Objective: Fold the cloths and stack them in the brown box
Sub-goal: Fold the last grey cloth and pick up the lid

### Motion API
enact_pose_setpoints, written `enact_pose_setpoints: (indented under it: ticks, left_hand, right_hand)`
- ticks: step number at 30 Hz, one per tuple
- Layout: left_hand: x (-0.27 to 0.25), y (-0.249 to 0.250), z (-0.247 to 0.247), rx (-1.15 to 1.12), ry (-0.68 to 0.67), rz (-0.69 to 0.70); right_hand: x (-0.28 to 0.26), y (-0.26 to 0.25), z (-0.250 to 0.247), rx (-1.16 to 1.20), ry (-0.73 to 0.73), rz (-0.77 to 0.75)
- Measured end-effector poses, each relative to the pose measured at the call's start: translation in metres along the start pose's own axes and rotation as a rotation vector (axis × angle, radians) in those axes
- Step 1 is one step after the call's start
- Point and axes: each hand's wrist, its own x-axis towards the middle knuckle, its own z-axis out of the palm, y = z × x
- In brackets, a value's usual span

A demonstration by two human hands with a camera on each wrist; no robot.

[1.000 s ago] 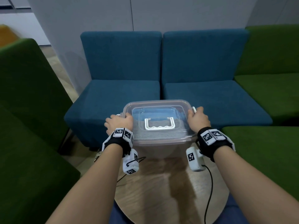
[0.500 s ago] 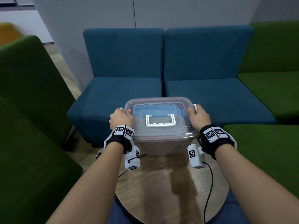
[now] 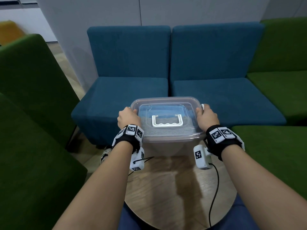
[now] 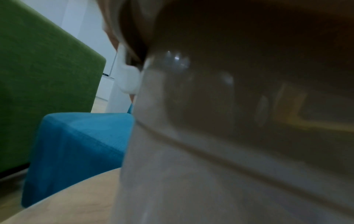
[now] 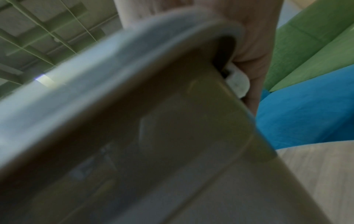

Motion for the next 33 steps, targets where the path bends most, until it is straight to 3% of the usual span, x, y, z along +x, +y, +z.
enact_pose_setpoints:
  ticks: [5, 8, 10, 16, 24, 33]
  left_hand:
    - [-0.002, -0.012, -0.003, -0.139, -0.054, 0.063]
    - [-0.016, -0.026, -0.001, -0.278, -0.105, 0.001]
    - [-0.018, -0.027, 0.004, -0.322, -0.072, -0.019]
    - [0.008, -0.012, 0.018, -0.318, -0.059, -0.030]
    - [0.028, 0.003, 0.028, -0.341, -0.032, -0.040]
    - [0.024, 0.011, 0.030, -0.302, -0.026, -0.052]
  right_hand:
    - [-0.004, 0.002, -0.006, 0.087, -0.030, -0.001]
    - [-0.012, 0.010, -0.009, 0.191, -0.037, -0.008]
    - [-0.017, 0.015, -0.004, 0.213, 0.041, -0.015]
    - [0.003, 0.012, 0.005, 0.216, 0.146, -0.010]
    - [0.026, -0.003, 0.004, 0.025, 0.169, 0.069]
    - [0.028, -0.002, 0.002, 0.018, 0.047, 0.058]
